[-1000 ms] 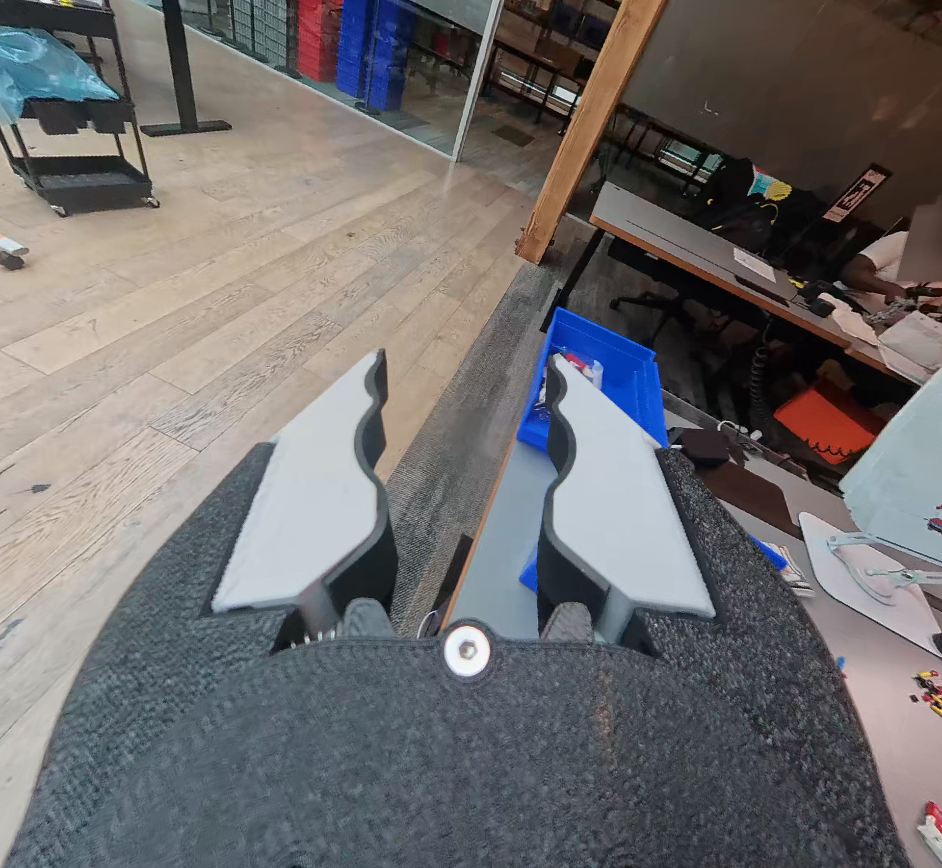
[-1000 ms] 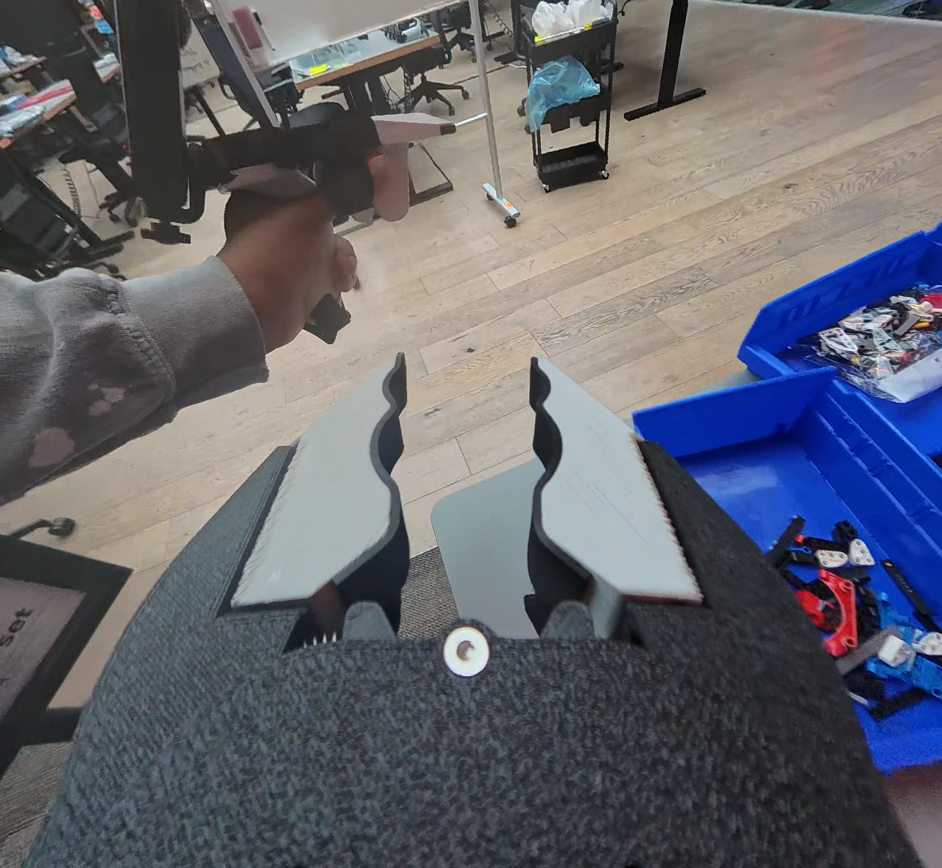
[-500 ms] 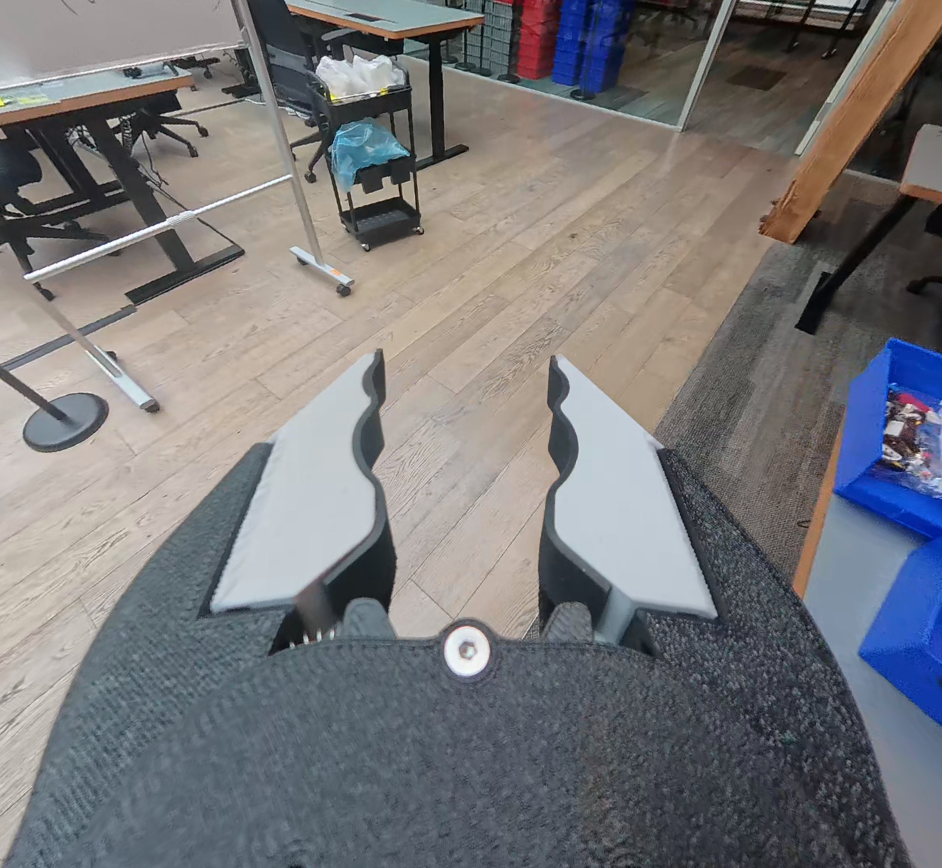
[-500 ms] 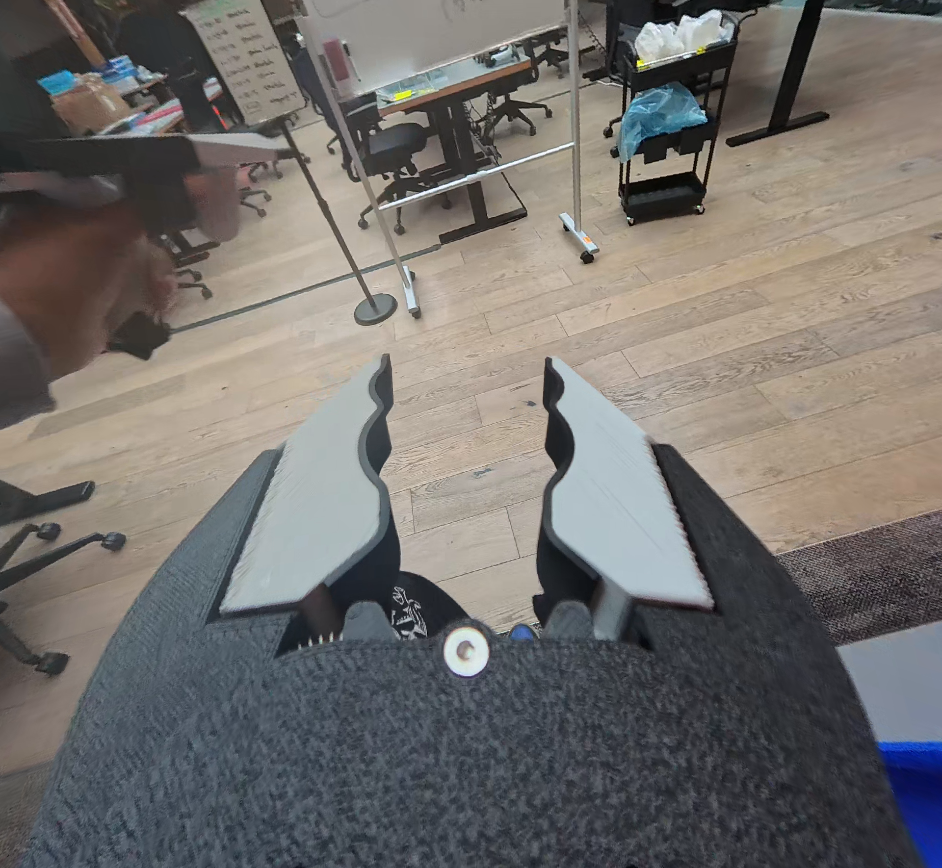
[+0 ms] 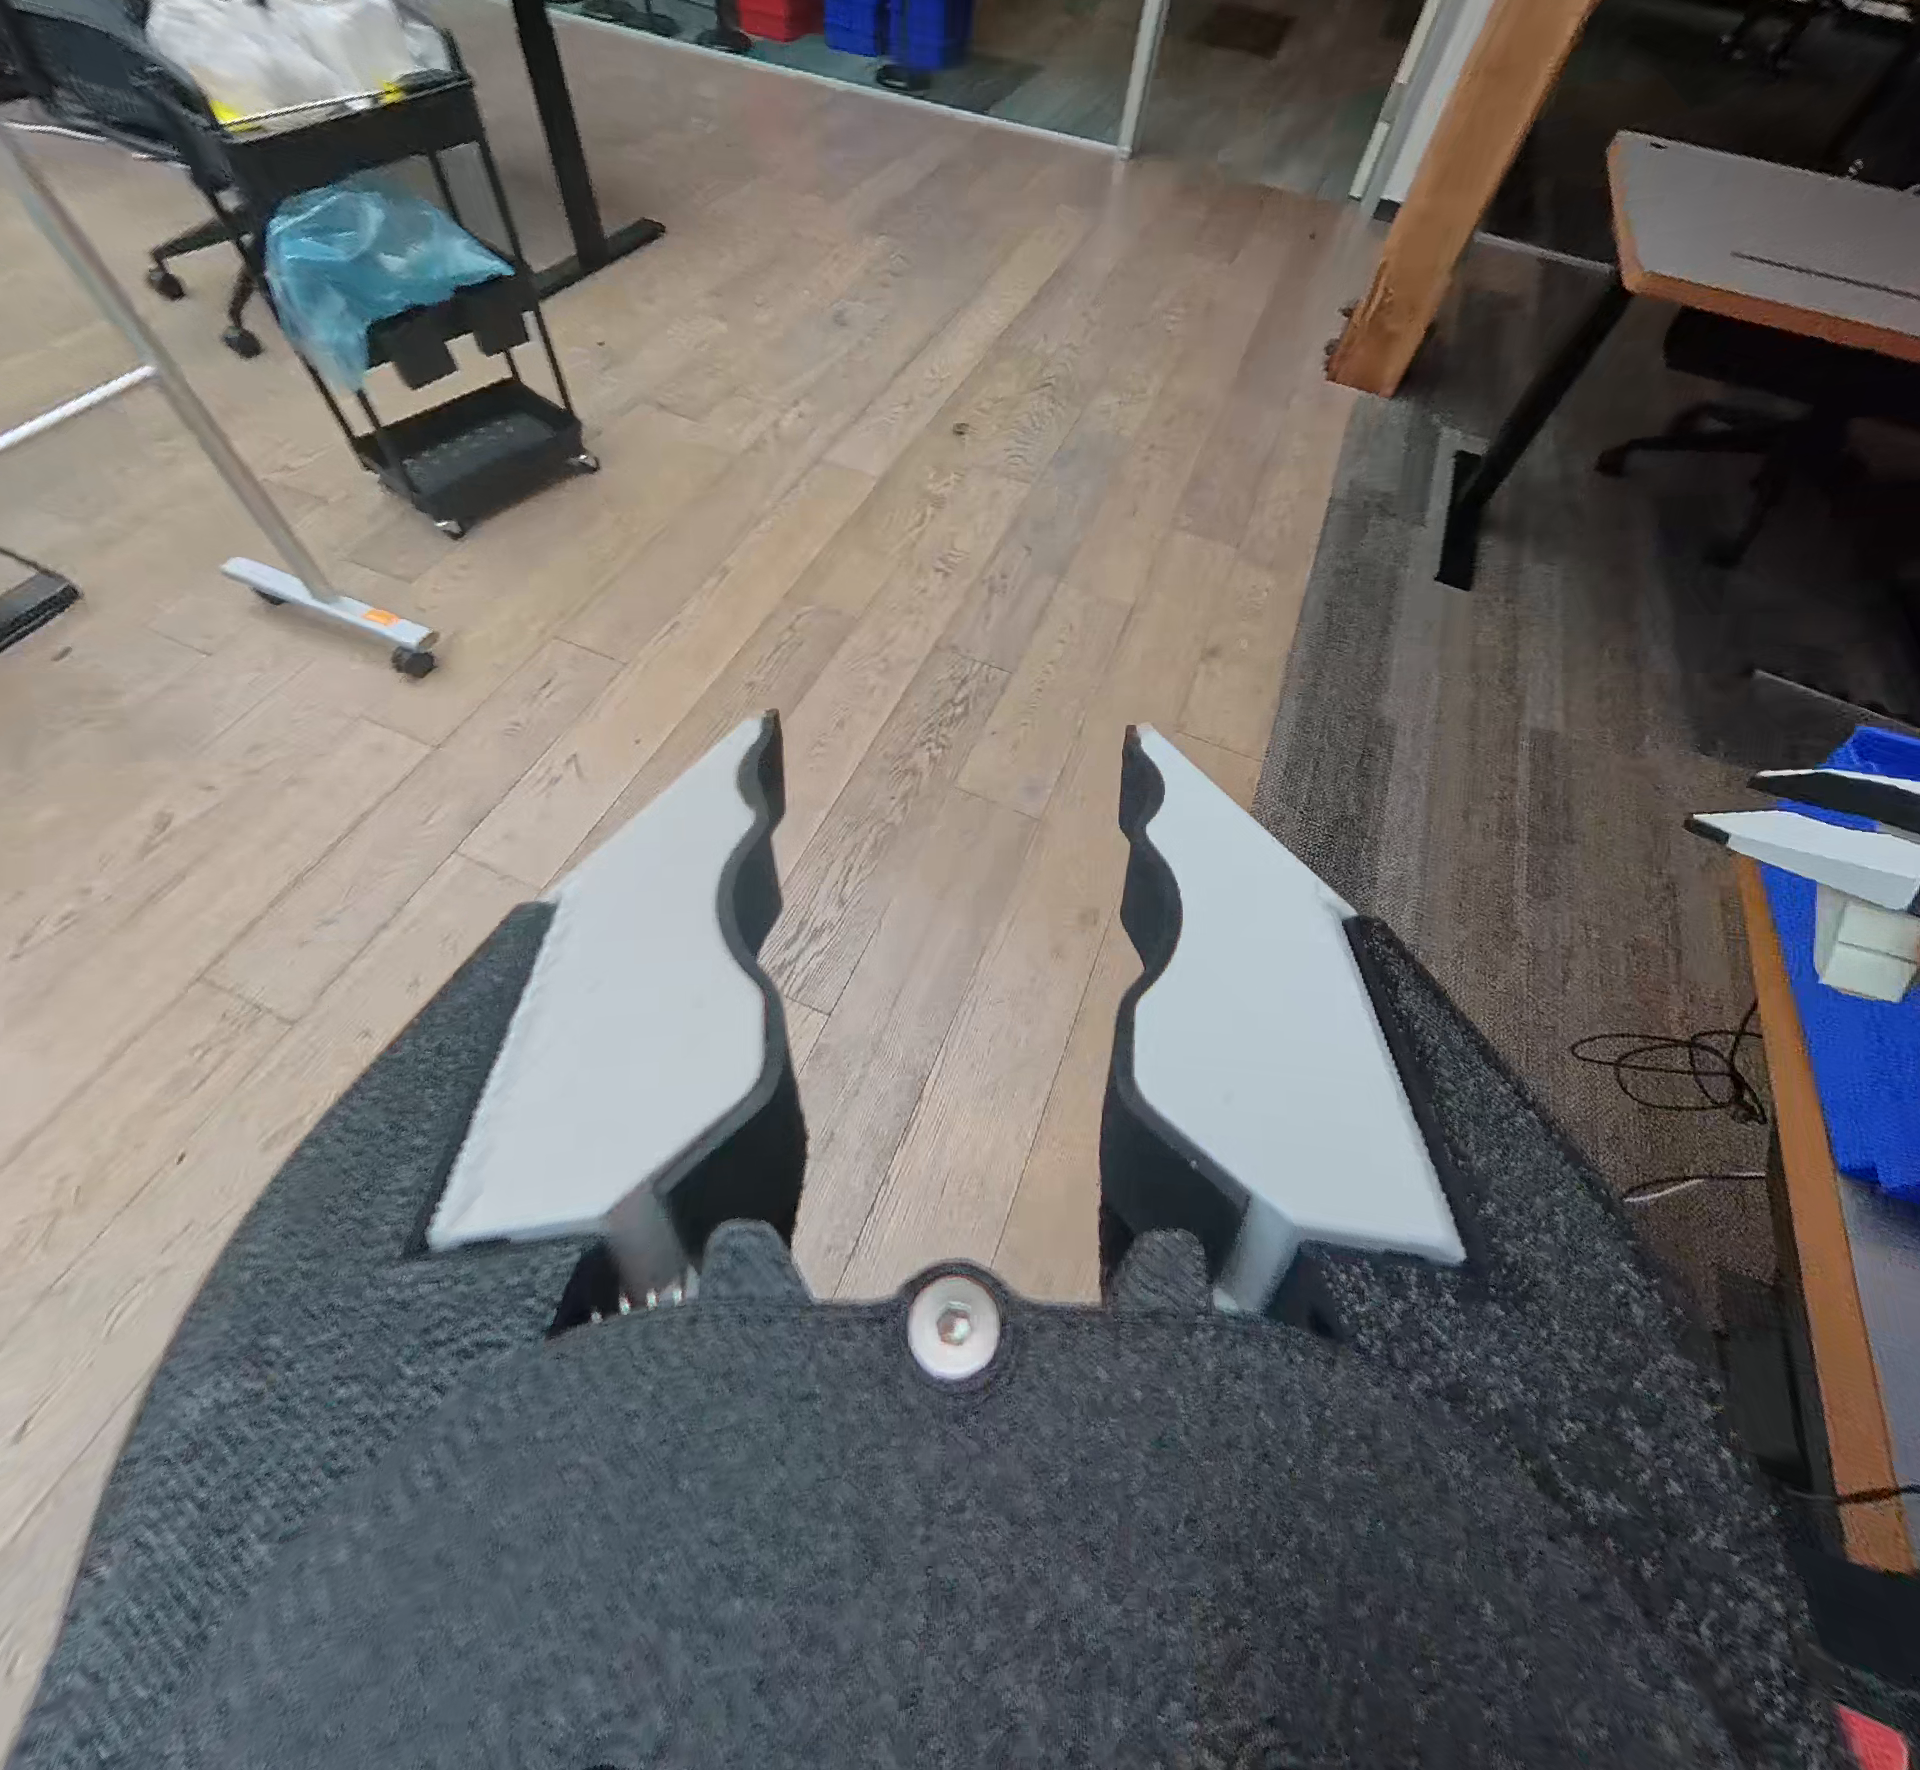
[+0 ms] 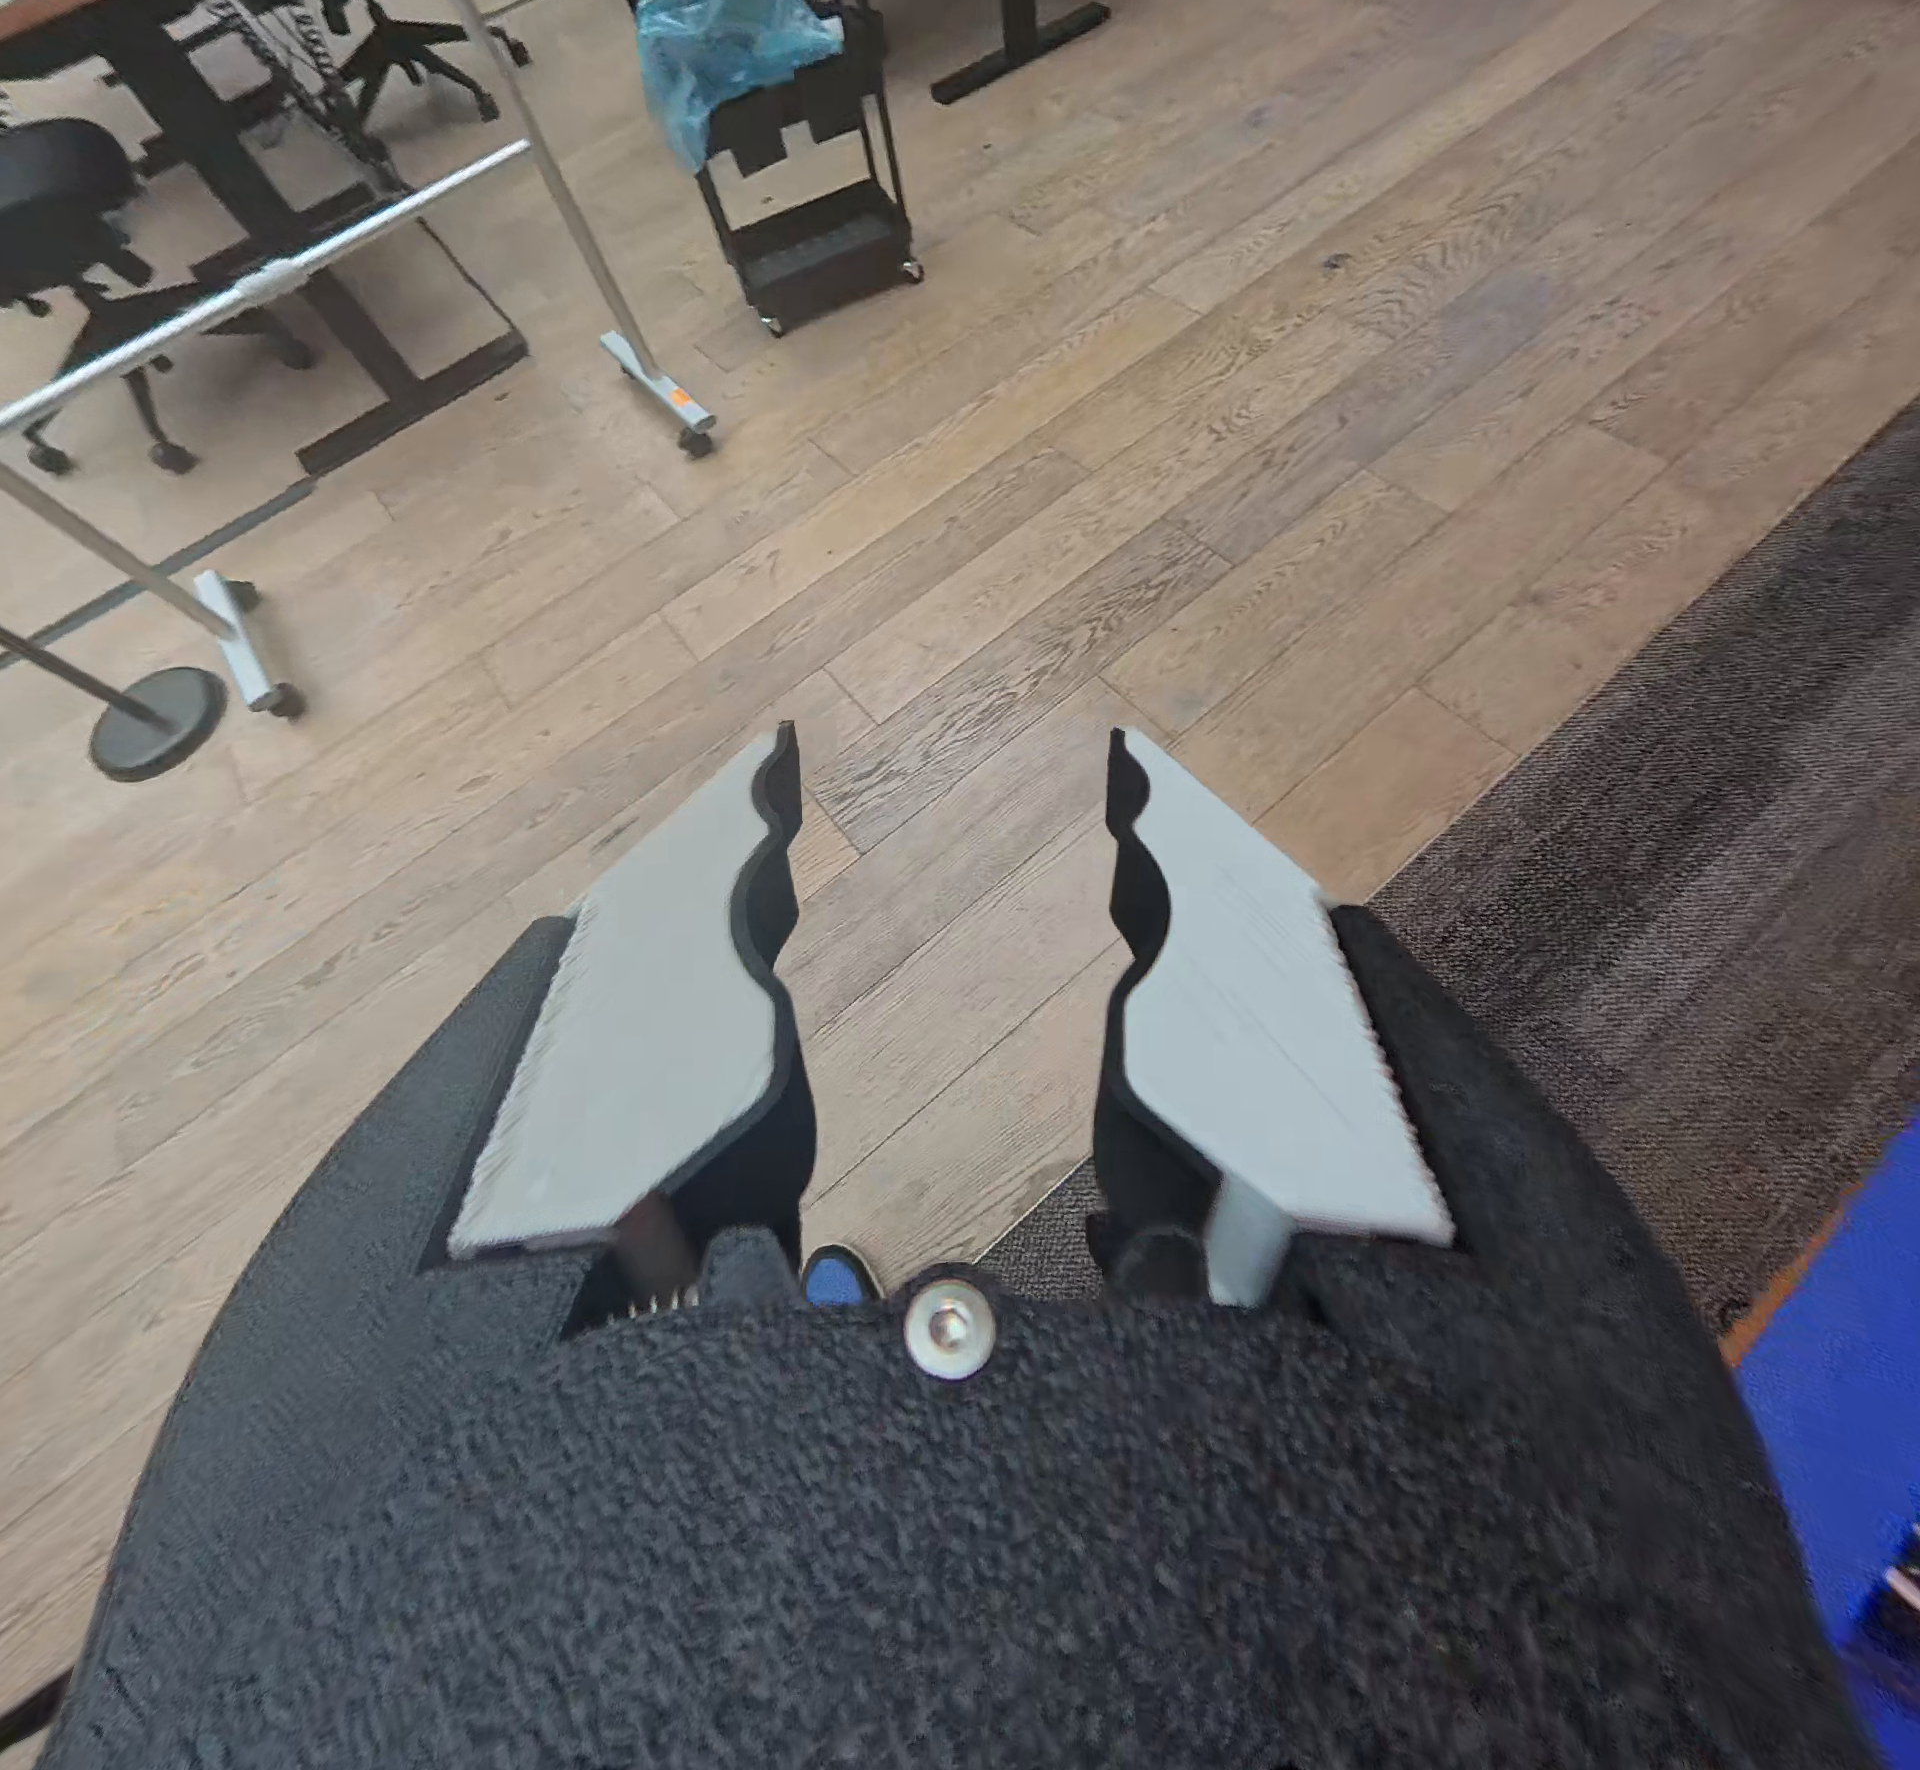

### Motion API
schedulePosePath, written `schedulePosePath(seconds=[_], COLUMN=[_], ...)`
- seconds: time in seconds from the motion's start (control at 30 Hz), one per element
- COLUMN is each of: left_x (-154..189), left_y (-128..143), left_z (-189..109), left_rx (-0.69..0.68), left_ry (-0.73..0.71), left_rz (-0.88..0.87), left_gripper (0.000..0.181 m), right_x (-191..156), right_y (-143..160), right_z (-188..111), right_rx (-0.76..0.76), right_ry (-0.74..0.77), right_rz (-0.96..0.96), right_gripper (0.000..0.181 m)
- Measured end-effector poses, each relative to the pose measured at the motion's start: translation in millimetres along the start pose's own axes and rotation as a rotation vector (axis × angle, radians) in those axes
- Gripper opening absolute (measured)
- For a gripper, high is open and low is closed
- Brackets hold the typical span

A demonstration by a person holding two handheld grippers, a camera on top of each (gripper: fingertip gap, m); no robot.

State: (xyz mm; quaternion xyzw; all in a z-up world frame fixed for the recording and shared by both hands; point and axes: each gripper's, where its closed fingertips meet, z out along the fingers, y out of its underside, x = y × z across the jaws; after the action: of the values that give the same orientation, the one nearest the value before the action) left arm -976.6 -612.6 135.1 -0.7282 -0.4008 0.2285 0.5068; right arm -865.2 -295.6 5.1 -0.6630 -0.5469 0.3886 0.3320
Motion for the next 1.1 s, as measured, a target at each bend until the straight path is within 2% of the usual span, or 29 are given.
schedulePosePath(seconds=[0.1,0.23,0.33,0.43,0.67,0.73,0.8,0.93,1.03,1.1], left_x=[24,66,99,129,197,221,248,310,363,399], left_y=[-29,-54,-64,-62,-57,-68,-83,-119,-140,-144], left_z=[74,167,231,294,469,521,567,637,672,689], left_rx=[-0.002,-0.035,-0.074,-0.129,-0.194,-0.215,-0.224,-0.197,-0.172,-0.176], left_ry=[0.119,0.292,0.424,0.547,0.804,0.882,0.962,1.107,1.191,1.236], left_rz=[0.016,0.051,0.110,0.199,0.355,0.363,0.387,0.504,0.562,0.584], left_gripper=[0.063,0.063,0.063,0.064,0.063,0.064,0.064,0.065,0.065,0.066], right_x=[44,106,142,170,240,256,271,284,294,307], right_y=[-14,-22,-21,-17,-24,-38,-49,-57,-60,-61], right_z=[5,-2,-7,-3,60,80,88,78,62,50], right_rx=[-0.024,-0.021,-0.029,-0.057,-0.157,-0.161,-0.195,-0.232,-0.249,-0.230], right_ry=[0.090,0.270,0.406,0.526,0.735,0.753,0.807,0.925,1.013,1.083], right_rz=[0.023,0.109,0.177,0.234,0.369,0.442,0.425,0.532,0.590,0.632], right_gripper=[0.060,0.061,0.062,0.063,0.063,0.064,0.064,0.064,0.064,0.065])
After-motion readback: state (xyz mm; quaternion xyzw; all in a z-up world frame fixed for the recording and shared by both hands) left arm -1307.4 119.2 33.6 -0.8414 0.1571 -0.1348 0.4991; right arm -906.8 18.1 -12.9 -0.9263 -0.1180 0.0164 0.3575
